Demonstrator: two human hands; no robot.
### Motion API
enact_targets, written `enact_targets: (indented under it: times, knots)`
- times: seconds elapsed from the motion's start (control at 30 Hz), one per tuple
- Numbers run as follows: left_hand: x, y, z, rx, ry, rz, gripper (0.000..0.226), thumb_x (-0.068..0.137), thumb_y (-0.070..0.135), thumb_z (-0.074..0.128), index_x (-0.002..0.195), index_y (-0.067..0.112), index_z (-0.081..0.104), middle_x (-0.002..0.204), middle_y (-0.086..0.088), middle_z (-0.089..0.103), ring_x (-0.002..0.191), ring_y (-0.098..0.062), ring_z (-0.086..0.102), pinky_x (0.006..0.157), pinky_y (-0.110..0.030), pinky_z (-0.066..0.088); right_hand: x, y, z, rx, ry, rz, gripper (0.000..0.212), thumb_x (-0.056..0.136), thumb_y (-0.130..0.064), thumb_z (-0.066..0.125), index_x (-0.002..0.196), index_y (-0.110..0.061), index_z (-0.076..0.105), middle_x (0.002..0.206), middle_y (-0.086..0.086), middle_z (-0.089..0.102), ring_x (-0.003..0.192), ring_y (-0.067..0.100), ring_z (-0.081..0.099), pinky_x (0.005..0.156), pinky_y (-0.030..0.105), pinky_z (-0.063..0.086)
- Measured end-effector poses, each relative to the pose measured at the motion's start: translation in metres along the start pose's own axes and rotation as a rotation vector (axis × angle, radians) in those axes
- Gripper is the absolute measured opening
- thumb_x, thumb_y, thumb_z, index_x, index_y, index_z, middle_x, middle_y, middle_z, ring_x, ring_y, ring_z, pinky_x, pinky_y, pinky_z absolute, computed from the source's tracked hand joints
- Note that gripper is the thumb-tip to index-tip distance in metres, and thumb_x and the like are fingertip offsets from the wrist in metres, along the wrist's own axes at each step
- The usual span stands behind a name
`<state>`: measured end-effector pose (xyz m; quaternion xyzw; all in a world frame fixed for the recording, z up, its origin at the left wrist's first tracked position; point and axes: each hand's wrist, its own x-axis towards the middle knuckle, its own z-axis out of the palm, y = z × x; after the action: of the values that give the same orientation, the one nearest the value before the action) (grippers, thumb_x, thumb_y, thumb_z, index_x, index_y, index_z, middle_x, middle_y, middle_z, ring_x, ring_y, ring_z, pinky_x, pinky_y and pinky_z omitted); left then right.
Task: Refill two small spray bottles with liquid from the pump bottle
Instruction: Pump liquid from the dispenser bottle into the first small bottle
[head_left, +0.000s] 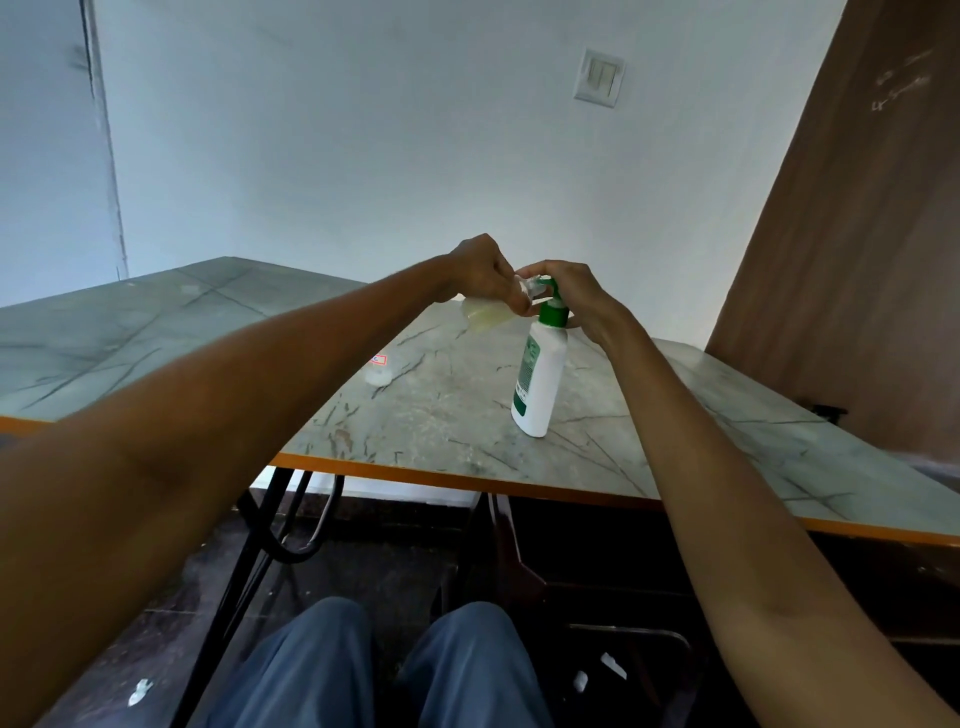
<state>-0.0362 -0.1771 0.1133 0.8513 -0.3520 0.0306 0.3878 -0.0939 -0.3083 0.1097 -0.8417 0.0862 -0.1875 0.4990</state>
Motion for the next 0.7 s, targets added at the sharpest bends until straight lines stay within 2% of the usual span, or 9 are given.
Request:
enact_targets:
  times: [0.17, 0.3, 0.4, 0.53, 0.63, 0.7]
  knots:
    - [0.000, -0.004, 0.005, 0.001, -0.018, 0.008, 0.039, 0.068, 0.025, 0.080, 0.101, 0.006, 0.072, 0.094, -0.002, 0.064, 0.088, -0.013, 0.053, 0.063, -0.017, 0.040, -0.003, 0.010, 0.004, 0.063, 0.006, -0.049, 0.027, 0.092, -0.014, 0.041, 0.082, -0.021, 0.065, 0.080, -0.005, 0.061, 0.066, 0.007, 0.056, 0.045, 0.013, 0.044]
    - [0.000, -0.004, 0.009, -0.007, -0.006, 0.006, 0.038, 0.067, 0.026, 0.081, 0.099, 0.007, 0.073, 0.092, -0.002, 0.064, 0.088, -0.014, 0.053, 0.060, -0.017, 0.040, -0.001, 0.013, 0.003, 0.045, 0.003, -0.019, 0.029, 0.089, -0.018, 0.044, 0.073, -0.029, 0.066, 0.095, 0.002, 0.062, 0.079, 0.015, 0.056, 0.068, 0.025, 0.046]
    - [0.000, -0.001, 0.005, -0.014, 0.001, 0.007, 0.039, 0.067, 0.026, 0.081, 0.100, 0.006, 0.073, 0.093, -0.002, 0.064, 0.088, -0.014, 0.052, 0.061, -0.018, 0.039, 0.001, 0.009, 0.002, 0.036, 0.011, -0.001, 0.028, 0.087, -0.017, 0.046, 0.072, -0.029, 0.066, 0.089, 0.000, 0.063, 0.077, 0.014, 0.057, 0.075, 0.029, 0.045]
    - [0.003, 0.001, 0.002, 0.006, -0.010, 0.014, 0.040, 0.068, 0.025, 0.080, 0.102, 0.006, 0.072, 0.096, -0.003, 0.064, 0.090, -0.014, 0.052, 0.062, -0.017, 0.039, 0.003, 0.006, 0.000, 0.039, 0.021, 0.003, 0.026, 0.088, -0.016, 0.048, 0.072, -0.028, 0.064, 0.091, 0.002, 0.063, 0.071, 0.012, 0.057, 0.064, 0.024, 0.045]
    - [0.002, -0.001, 0.004, -0.001, -0.009, 0.014, 0.039, 0.068, 0.025, 0.080, 0.102, 0.006, 0.072, 0.096, -0.003, 0.064, 0.090, -0.014, 0.052, 0.062, -0.017, 0.039, 0.000, 0.009, 0.003, 0.106, 0.026, -0.022, 0.027, 0.087, -0.013, 0.046, 0.072, -0.025, 0.066, 0.079, -0.002, 0.063, 0.064, 0.010, 0.058, 0.053, 0.017, 0.046]
    - [0.003, -0.004, 0.006, 0.003, -0.022, 0.014, 0.039, 0.068, 0.025, 0.080, 0.102, 0.007, 0.072, 0.094, -0.002, 0.063, 0.090, -0.014, 0.051, 0.062, -0.017, 0.039, -0.003, 0.011, 0.005, 0.168, 0.026, -0.050, 0.028, 0.087, -0.010, 0.044, 0.072, -0.021, 0.066, 0.078, -0.001, 0.063, 0.064, 0.011, 0.058, 0.046, 0.013, 0.047]
